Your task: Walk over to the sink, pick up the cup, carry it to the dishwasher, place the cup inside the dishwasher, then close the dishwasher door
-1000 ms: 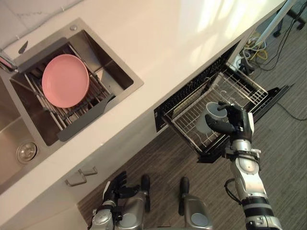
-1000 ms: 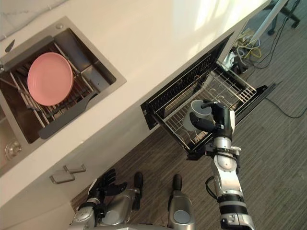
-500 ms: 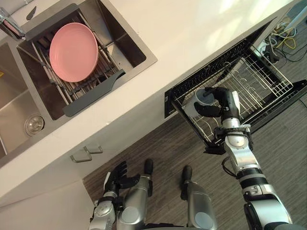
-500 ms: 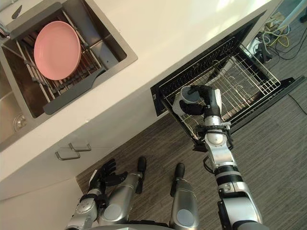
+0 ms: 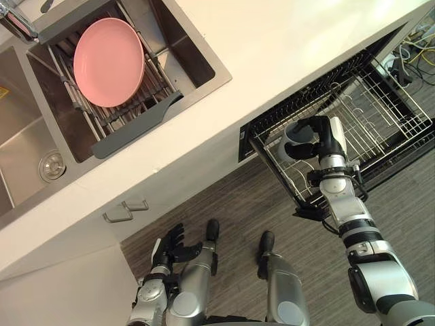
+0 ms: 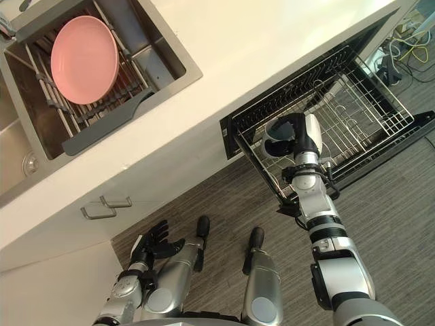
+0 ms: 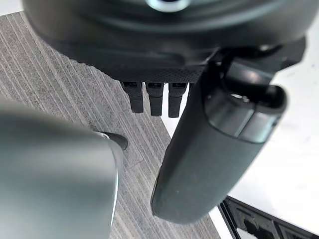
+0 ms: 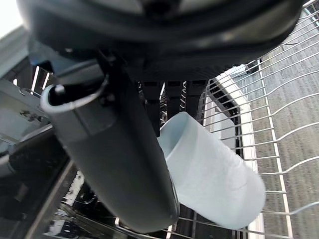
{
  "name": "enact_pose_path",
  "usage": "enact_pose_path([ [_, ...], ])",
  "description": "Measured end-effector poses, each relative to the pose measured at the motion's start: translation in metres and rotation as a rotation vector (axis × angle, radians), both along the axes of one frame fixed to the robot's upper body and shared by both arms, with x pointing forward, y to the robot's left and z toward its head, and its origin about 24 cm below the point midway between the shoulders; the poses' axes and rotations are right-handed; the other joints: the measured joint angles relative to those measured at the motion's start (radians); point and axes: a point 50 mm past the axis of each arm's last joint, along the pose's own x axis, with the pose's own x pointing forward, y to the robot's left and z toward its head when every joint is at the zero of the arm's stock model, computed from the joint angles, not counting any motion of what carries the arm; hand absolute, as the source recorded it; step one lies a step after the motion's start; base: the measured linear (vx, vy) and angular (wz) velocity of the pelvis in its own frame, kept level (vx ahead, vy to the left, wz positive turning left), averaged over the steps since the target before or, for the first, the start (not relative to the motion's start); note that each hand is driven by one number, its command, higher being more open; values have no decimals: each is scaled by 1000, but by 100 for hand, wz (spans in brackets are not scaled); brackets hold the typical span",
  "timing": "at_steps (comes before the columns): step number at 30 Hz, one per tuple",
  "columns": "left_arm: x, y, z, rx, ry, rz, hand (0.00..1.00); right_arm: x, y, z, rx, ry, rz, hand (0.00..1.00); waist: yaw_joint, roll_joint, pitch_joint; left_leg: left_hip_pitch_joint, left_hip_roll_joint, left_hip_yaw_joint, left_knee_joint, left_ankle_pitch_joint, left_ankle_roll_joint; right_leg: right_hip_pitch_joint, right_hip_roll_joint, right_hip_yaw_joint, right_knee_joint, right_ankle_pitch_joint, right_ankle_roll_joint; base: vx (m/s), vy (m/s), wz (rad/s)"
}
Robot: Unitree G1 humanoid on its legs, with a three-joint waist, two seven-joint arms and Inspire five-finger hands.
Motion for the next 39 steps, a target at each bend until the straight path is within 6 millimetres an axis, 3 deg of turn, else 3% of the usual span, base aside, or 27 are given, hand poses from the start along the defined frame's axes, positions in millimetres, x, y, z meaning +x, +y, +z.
enact_pose_path([
  [13, 4, -2, 0, 5, 3, 5, 90, -1, 2, -17, 2, 74, -10, 90, 2, 0, 0, 10, 4, 18, 0, 0, 0, 1, 4, 18, -1, 3, 0, -2, 5, -4],
  [20, 4, -2, -1, 6, 8, 4, 90, -2, 11, -24, 29, 84, 9, 90, -4, 0, 0, 47, 24, 38, -6, -3, -3, 45, 28, 36, -50, 35, -5, -29, 4, -11],
  [27, 0, 0, -7, 15, 52, 3, 90, -28, 20, -43, 63, 95, 62, 90, -15, -1, -1, 79, 36, 41, -32, 2, -12, 76, 37, 38, -81, 44, -5, -12, 1, -3],
  [32, -5, 2, -12, 35, 86, -7, 90, -58, 28, -62, 101, 115, 100, 90, -34, -7, -11, 117, 39, 40, -51, 2, -15, 120, 41, 34, -114, 50, -2, 40, 9, -1],
  [39, -28, 13, -26, 62, 195, 8, 90, -97, 37, -72, 130, 100, 107, 90, -50, -52, -118, 174, 43, 52, -105, 5, -17, 191, 52, 41, -216, 84, 4, 39, 15, -6],
])
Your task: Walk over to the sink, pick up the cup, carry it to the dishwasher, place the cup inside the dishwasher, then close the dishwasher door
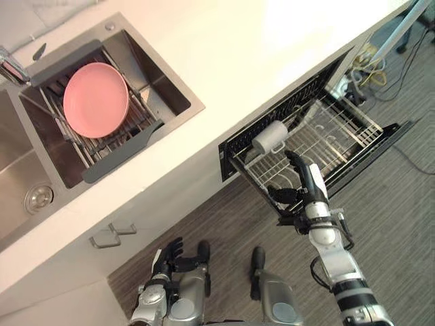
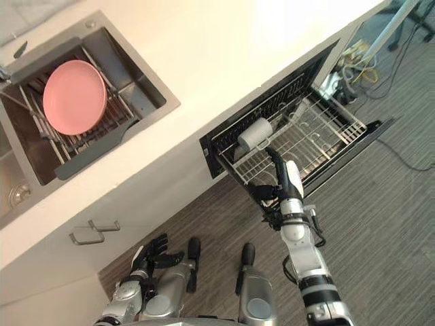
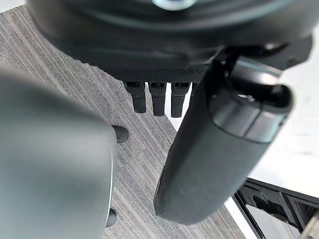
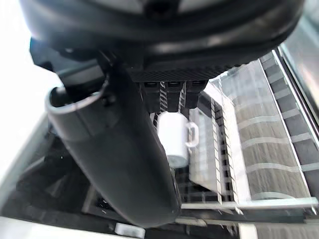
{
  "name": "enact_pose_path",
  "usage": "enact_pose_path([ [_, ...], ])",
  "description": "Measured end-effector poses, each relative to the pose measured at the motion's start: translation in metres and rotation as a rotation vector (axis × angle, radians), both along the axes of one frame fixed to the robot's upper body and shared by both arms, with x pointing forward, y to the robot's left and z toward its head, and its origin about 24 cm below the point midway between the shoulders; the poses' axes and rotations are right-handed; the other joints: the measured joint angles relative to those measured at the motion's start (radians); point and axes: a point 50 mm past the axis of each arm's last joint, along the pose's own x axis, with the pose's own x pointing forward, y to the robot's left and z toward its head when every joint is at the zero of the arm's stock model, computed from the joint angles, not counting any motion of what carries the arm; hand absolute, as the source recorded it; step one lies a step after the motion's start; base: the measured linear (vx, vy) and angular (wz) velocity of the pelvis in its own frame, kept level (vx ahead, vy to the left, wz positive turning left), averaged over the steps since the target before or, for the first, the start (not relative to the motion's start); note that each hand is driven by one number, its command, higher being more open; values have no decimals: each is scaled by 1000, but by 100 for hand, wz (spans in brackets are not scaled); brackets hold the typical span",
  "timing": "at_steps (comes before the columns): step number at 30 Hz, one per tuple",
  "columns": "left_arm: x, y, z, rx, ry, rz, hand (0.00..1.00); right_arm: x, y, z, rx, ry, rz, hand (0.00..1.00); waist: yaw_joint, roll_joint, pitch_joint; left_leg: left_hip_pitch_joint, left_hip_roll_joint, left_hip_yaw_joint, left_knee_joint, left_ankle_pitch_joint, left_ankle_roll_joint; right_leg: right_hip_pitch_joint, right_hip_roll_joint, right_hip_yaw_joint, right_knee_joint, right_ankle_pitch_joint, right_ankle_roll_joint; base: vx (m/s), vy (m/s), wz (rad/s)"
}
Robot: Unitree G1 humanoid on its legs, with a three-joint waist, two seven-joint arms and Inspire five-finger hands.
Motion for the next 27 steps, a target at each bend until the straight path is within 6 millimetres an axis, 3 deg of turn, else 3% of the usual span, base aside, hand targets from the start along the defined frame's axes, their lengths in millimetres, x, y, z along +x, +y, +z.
enact_pose_path([
  [9, -24, 3, -11, -2, 83, 24, 90, -29, 8, 3, 90, -64, -27, 90, -13, -7, -100, 76, -3, 16, -68, 6, 3, 79, 8, 8, -91, 27, 5, 25, 8, -5],
  [23, -40, 3, -18, 7, 141, 20, 90, -54, 18, 9, 331, -156, -79, 90, -18, -6, -164, 132, -11, -7, -100, 7, 2, 156, 10, -19, -143, 28, 6, 14, -6, 5],
  [27, -39, 2, -18, 5, 141, 17, 90, -55, 19, 14, 353, -183, -95, 90, -18, -2, -171, 96, -15, -65, -72, 6, 1, 163, -1, -84, -123, 8, 5, -37, -13, 40],
])
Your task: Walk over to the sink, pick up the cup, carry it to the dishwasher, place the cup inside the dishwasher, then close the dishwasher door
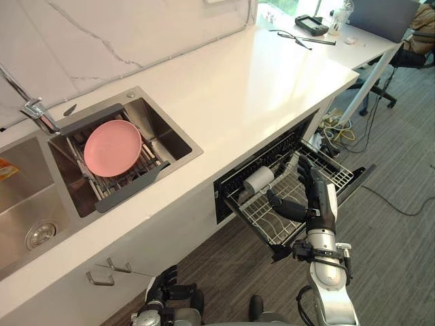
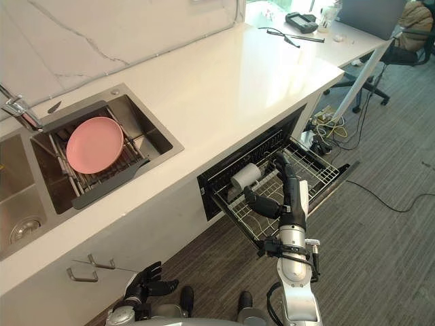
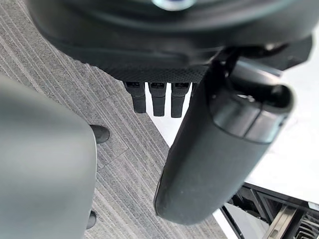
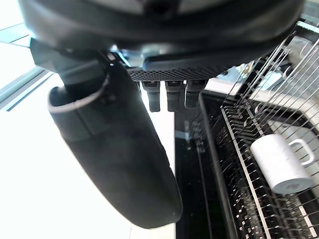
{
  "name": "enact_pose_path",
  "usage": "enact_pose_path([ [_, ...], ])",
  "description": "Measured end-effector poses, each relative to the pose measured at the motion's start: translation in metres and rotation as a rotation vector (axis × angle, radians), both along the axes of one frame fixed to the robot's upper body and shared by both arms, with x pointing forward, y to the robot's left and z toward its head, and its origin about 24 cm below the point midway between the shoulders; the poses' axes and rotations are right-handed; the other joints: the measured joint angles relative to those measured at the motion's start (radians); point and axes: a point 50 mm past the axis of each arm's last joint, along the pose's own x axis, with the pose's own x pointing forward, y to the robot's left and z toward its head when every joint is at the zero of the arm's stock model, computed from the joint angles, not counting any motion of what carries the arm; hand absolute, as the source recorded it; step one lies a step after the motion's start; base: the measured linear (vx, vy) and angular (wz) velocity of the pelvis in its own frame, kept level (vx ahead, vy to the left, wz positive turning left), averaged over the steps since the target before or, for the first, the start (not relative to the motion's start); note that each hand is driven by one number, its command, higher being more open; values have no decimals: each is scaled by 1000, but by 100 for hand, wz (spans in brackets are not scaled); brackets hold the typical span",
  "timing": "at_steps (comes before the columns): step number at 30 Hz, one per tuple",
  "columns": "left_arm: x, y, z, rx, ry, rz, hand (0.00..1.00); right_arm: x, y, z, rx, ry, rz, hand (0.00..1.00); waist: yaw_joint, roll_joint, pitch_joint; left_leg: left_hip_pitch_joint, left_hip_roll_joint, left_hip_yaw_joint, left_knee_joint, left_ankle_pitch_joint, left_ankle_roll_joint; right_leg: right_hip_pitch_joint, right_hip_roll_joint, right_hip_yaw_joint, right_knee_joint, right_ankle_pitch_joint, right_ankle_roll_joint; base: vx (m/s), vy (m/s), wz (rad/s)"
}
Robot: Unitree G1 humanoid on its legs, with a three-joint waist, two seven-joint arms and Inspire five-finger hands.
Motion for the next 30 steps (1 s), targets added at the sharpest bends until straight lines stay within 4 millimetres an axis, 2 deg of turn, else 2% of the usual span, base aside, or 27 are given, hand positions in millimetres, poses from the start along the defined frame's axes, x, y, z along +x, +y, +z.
enact_pose_path([
  [1, 1, 0, 0, 0, -1, -1, 90, 0, 0, 2, 0, -10, -4, 90, 1, 0, 0, -9, -2, -9, 3, 0, 0, 0, -2, -18, 9, -7, 0, -48, 0, 79],
  [2, 1, 0, 0, 2, -2, -1, 90, 1, 0, 8, 0, -39, -11, 90, 5, 0, 0, -25, 6, 33, 6, -21, 21, 1, -5, -54, 17, -14, -2, -50, -2, 88],
  [3, 2, 1, 1, 4, -4, 1, 90, 3, 0, 18, -3, -81, -15, 90, 5, 1, -1, -39, 46, 157, 9, -21, 26, 4, -11, -94, 22, -20, -1, -48, -17, 94],
  [4, 2, 1, 1, 4, -5, 1, 90, 5, 0, 22, -5, -105, -21, 90, 3, 2, -1, -44, 66, 219, 12, -20, 28, 7, -17, -116, 24, -23, 0, -15, 7, 102],
  [6, 3, 0, 1, 5, -7, 1, 90, 17, -3, 40, -31, -187, -27, 90, 4, 5, -2, -58, 134, 435, 60, -12, 40, 20, -39, -187, 50, -48, 14, 30, 66, 101],
  [7, 3, 0, 1, 4, -6, -1, 90, 20, -4, 44, -38, -203, -26, 90, 5, 6, -2, -58, 139, 458, 71, -7, 40, 24, -46, -201, 61, -58, 21, 47, 84, 86],
  [10, 4, -1, 1, 5, -11, -1, 90, 30, 2, 59, -63, -271, 7, 90, 19, 2, -3, -52, 102, 435, 82, -12, 33, 41, -92, -235, 101, -89, 52, 66, 97, 43],
  [12, 6, -1, 2, 5, -20, -1, 90, 33, 12, 62, -82, -283, 43, 90, 30, -5, 2, -52, 71, 432, 144, -74, 34, 36, -151, -238, 198, -150, 69, 93, 167, 19],
  [13, 7, 0, 3, 8, -26, -2, 90, 34, 16, 62, -92, -284, 58, 90, 34, -21, 8, -46, 54, 433, 189, -115, 37, 34, -192, -235, 267, -193, 70, 119, 204, 13],
  [14, 7, 1, 4, 10, -28, -2, 90, 35, 17, 62, -95, -285, 66, 90, 33, -21, 8, -41, 49, 431, 203, -132, 38, 30, -208, -229, 307, -201, 70, 115, 180, 7],
  [15, 5, 1, 3, 9, -21, -1, 90, 37, 21, 62, -107, -281, 83, 90, 28, -24, 9, -30, 46, 426, 219, -156, 43, -6, -237, -198, 423, -201, 61, 139, 212, 13],
  [16, 4, 2, 3, 14, -20, -7, 90, 39, 22, 60, -130, -272, 87, 90, 24, -26, 10, -18, 36, 414, 234, -174, 47, -58, -260, -144, 561, -182, 31, 140, 207, 21],
  [17, 4, 3, 3, 19, -21, -11, 90, 40, 22, 59, -138, -268, 86, 90, 21, -28, 10, -10, 33, 404, 242, -181, 49, -81, -267, -112, 625, -167, 8, 182, 189, 47],
  [18, 4, 4, 3, 22, -21, -15, 90, 42, 21, 57, -146, -253, 86, 90, 11, -43, 9, 3, 29, 368, 245, -192, 67, -127, -269, -41, 738, -119, -32, 200, 86, 76],
  [19, 2, 7, 3, 30, -13, -9, 90, 42, 20, 53, -156, -234, 92, 90, -5, -49, 5, 9, 25, 325, 244, -200, 70, -162, -234, 31, 790, -165, -12, 214, 49, 87],
  [20, 2, 8, 3, 33, -12, -10, 90, 43, 19, 52, -165, -228, 95, 90, -10, -54, 2, 12, 25, 305, 243, -202, 69, -173, -207, 57, 791, -203, -8, 220, 5, 98],
  [21, 2, 9, 3, 35, -11, -11, 90, 43, 18, 51, -190, -222, 102, 90, -13, -60, -2, 16, 25, 268, 238, -194, 56, -200, -150, 114, 771, -253, -7, 176, -14, 79],
  [22, 2, 10, 3, 36, -11, -11, 90, 43, 16, 51, -207, -221, 104, 90, -15, -61, -3, 19, 24, 251, 235, -193, 54, -213, -124, 137, 752, -269, -8, 219, -39, 98],
  [23, 1, 10, 3, 37, -9, -11, 90, 43, 14, 52, -231, -218, 112, 90, -16, -67, -6, 22, 16, 227, 237, -187, 45, -240, -81, 171, 690, -281, -7, 223, -77, 98],
  [24, 0, 12, 3, 37, -3, -17, 90, 43, 13, 52, -244, -215, 118, 90, -20, -87, -19, 19, -7, 198, 251, -191, 38, -249, -67, 178, 566, -230, -11, 230, -98, 96],
  [25, -1, 13, 2, 33, 7, -20, 90, 43, 11, 52, -250, -216, 117, 90, -22, -91, -23, 18, -24, 186, 257, -200, 30, -249, -72, 176, 527, -230, 12, 294, -108, 73],
  [26, -2, 7, 0, 15, 23, -22, 90, 43, 7, 52, -276, -205, 120, 90, -14, -55, -30, 15, -15, 167, 260, -207, 21, -226, -60, 170, 495, -234, 22, 296, -89, 31],
  [27, -5, 1, -2, -1, 31, -14, 90, 43, 5, 50, -294, -185, 127, 90, -5, -23, -43, 11, 13, 167, 246, -211, 16, -201, -35, 159, 437, -217, 14, 285, -76, 10],
  [29, -9, -2, -3, -8, 37, -10, 90, 43, 1, 48, -309, -167, 127, 90, 0, -3, -51, 24, 47, 168, 214, -209, 9, -167, 5, 153, 357, -183, 1, 181, -75, -18],
  [30, -8, -1, -3, -6, 37, -13, 90, 43, -1, 48, -312, -163, 122, 90, 0, -3, -51, 40, 61, 168, 193, -204, 1, -146, 20, 151, 321, -169, -1, 157, -77, -17],
])
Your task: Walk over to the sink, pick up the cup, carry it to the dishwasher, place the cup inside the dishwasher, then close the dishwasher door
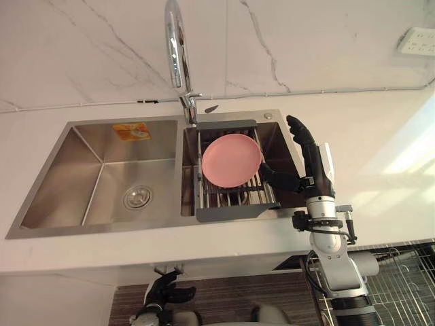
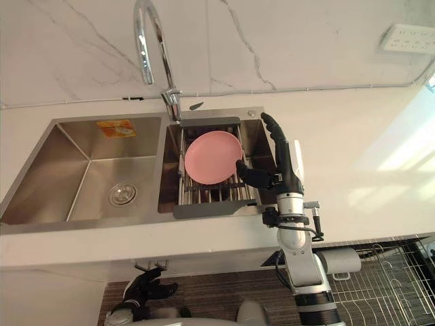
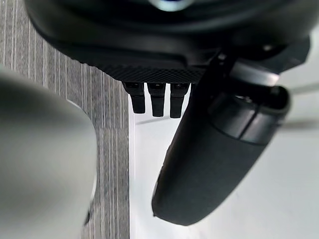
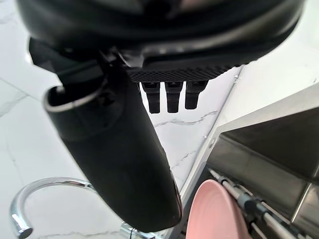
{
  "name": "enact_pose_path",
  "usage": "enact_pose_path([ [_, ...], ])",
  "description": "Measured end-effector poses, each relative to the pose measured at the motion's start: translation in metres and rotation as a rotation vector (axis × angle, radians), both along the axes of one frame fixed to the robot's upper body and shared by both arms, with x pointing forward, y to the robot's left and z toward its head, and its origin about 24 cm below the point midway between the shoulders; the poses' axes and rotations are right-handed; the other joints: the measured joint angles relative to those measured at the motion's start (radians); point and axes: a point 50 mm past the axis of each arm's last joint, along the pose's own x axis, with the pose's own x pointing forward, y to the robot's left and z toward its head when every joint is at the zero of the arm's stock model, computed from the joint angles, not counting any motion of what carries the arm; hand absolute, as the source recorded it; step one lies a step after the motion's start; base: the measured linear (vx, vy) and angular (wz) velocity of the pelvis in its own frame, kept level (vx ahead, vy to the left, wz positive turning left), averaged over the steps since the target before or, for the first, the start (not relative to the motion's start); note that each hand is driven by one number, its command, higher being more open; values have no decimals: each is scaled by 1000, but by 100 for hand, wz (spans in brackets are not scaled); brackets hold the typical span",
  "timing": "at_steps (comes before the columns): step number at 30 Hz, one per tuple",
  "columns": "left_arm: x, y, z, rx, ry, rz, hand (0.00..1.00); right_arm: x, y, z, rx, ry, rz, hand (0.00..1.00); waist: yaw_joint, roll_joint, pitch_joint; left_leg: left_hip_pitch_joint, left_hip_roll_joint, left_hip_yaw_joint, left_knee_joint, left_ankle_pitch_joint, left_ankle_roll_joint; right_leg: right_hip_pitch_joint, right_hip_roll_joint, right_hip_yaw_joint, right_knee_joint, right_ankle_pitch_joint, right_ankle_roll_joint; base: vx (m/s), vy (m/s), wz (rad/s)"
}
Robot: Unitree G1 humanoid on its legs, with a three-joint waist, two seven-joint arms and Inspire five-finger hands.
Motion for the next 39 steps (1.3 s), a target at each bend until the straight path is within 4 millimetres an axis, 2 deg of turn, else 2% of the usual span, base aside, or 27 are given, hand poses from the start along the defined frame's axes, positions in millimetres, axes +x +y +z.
enact_pose_path([
  [3, -4, -1, -2, -13, 24, -9, 90, -3, -10, -2, 3, 7, -39, 90, -20, 1, -1, 33, 7, -5, -50, 13, -16, 50, 6, -21, -66, 16, 3, 107, -24, 11],
  [11, -2, -5, -2, -21, 28, -51, 90, -11, -16, -12, 1, 57, -52, 90, -22, 5, -2, 42, -4, -33, -82, 59, -14, 142, 1, -61, -224, 90, 6, 14, 9, 15],
  [12, -6, -5, -3, 0, 37, -29, 90, -12, -19, -19, 4, 84, -68, 90, -23, 20, -19, 42, 4, -63, -227, 167, -29, 126, 37, -78, -316, 177, -15, 0, 0, 0],
  [18, -7, -5, -4, 0, 39, -27, 90, -12, -18, -21, 13, 92, -70, 90, -24, 19, -18, 54, 5, -60, -227, 167, -29, 135, 37, -74, -315, 177, -15, 0, 0, 0],
  [24, -6, -3, -3, 14, 37, -40, 90, -26, -13, -41, 77, 168, -89, 90, -23, 4, -9, 112, 8, -59, -229, 166, -30, 192, 33, -73, -311, 177, -15, -27, 2, 0],
  [27, -7, -3, -4, 13, 41, -29, 90, -29, -13, -45, 80, 191, -91, 90, -22, 3, -8, 135, 9, -60, -233, 165, -31, 206, 30, -72, -297, 170, -11, -68, -4, 0],
  [34, -8, -2, -5, 15, 48, -27, 90, -28, -15, -40, 27, 178, -78, 90, -19, -1, -5, 156, 4, -76, -262, 173, -28, 220, 24, -86, -282, 146, -2, -83, -16, 7],
  [39, -8, -2, -5, 14, 48, -25, 90, -22, -17, -33, -108, 174, -15, 90, -18, -1, -4, 156, 5, -91, -279, 185, -25, 220, 25, -101, -282, 146, -2, -2, -16, 9],
])
